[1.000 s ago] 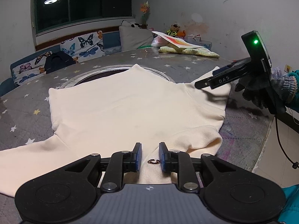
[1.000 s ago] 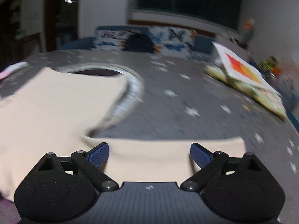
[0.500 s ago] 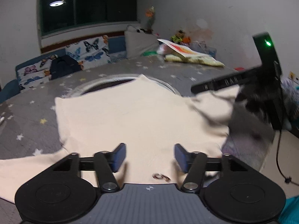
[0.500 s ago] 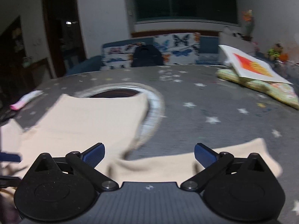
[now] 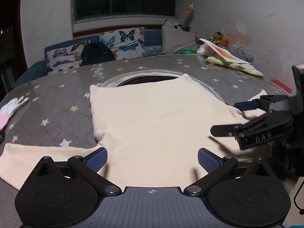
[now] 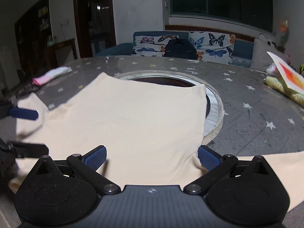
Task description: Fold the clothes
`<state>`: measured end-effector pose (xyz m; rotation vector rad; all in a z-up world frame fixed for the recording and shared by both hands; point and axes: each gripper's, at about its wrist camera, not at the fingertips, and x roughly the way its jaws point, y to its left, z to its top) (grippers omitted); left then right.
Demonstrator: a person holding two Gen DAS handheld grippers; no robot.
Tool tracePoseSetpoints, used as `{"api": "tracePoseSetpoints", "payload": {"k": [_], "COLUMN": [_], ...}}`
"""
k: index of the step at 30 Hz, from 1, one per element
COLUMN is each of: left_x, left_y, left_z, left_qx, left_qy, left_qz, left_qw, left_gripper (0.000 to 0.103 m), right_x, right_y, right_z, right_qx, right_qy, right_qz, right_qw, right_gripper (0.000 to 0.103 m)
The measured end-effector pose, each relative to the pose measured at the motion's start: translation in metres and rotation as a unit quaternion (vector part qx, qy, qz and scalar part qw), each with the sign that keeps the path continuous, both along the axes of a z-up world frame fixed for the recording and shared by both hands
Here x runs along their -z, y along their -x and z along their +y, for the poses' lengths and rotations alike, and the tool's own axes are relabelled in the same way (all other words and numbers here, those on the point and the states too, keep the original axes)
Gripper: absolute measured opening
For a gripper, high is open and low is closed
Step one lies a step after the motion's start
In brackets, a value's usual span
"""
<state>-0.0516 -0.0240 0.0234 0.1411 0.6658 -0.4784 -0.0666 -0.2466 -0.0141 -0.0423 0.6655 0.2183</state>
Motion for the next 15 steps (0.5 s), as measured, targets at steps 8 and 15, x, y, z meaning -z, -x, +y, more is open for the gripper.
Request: {"api": "tracePoseSetpoints", "payload": {"k": [8,15], "left_x": [0.01,0.015], "left_y": [-0.008,-0.009], "left_z": [-0.003,-0.007], "left_qx": [-0.016,-0.026], "left_qy": [-0.009,-0.019], "left_qz": [0.036,0.05], "left_qw": [0.9992,0.9982], "left_gripper": [0.103,0.103], "right_x": [0.006,0.006], "right_y": [0.0,0.0], "right_z": [0.003,0.002], "right_qx": [-0.001,-0.002], "right_qy": [0.016,0.015], "right_qz": [0.007,0.01], "right_qw": [1.0,1.0], "right_gripper": [0.103,0.103]}}
